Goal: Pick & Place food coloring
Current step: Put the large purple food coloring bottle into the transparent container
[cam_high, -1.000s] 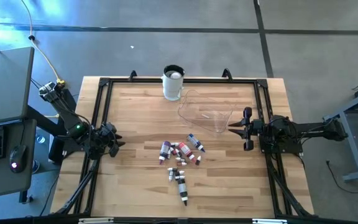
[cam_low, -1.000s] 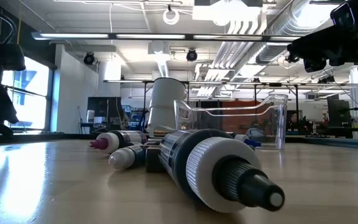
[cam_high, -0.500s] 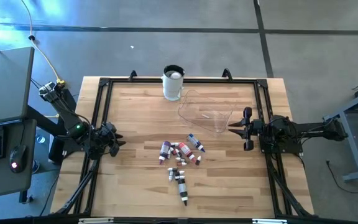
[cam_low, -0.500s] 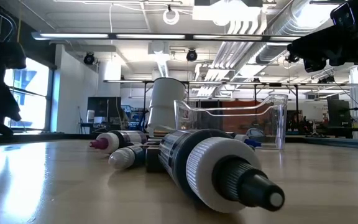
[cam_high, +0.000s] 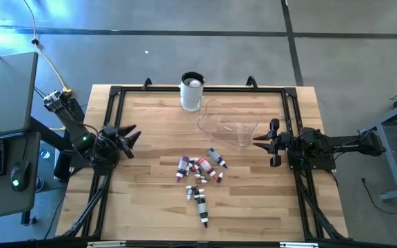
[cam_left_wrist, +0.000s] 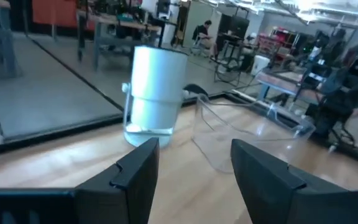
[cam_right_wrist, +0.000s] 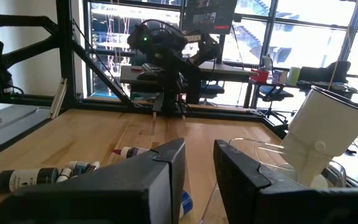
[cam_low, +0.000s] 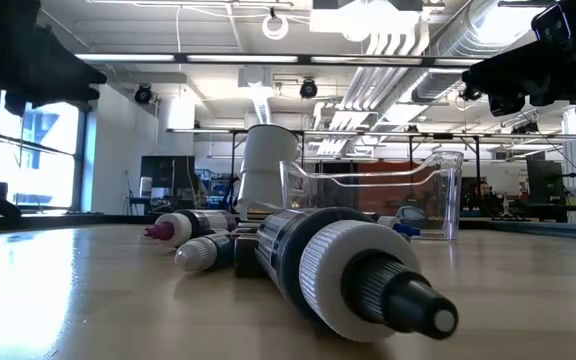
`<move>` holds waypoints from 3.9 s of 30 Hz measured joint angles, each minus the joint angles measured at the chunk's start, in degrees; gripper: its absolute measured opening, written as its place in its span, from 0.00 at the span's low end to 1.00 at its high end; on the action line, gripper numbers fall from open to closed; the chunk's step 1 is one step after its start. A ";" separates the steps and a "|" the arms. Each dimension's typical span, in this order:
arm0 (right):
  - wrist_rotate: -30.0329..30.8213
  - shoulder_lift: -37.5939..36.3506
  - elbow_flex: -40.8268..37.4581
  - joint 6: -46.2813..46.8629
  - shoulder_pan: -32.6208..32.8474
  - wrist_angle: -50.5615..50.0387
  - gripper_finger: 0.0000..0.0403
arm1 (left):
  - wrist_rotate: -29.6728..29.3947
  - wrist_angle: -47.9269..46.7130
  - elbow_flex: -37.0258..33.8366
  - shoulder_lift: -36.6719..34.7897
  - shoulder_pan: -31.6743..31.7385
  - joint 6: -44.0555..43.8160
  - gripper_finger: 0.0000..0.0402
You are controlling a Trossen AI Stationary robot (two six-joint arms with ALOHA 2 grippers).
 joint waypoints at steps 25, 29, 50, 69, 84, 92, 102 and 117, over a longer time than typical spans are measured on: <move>0.45 0.00 0.00 -0.59 0.00 0.27 0.19 | 15.24 58.23 0.67 20.81 0.01 65.77 0.50; 0.52 0.00 0.00 -0.85 0.00 1.76 0.19 | 15.80 59.56 0.67 23.81 0.04 62.15 0.50; 1.09 0.00 0.00 -10.80 -0.11 8.83 0.19 | 8.87 59.36 0.65 28.22 0.04 55.60 0.50; -9.66 13.41 1.59 -2.94 -0.11 31.59 0.22 | 4.94 59.31 0.62 28.22 0.02 55.60 0.50; -1.68 52.47 30.77 -16.21 2.06 35.81 0.29 | 5.18 58.93 0.62 28.22 0.02 55.62 0.50; -2.99 58.27 38.62 -7.77 2.16 32.15 0.25 | 5.29 58.90 0.62 28.22 0.02 55.60 0.50; -2.02 58.39 43.29 6.55 2.16 0.98 0.36 | 5.27 58.90 0.62 28.20 0.02 55.60 0.50; -14.69 70.79 39.17 28.25 2.14 -8.50 0.39 | 4.92 58.92 0.60 28.20 0.02 55.60 0.50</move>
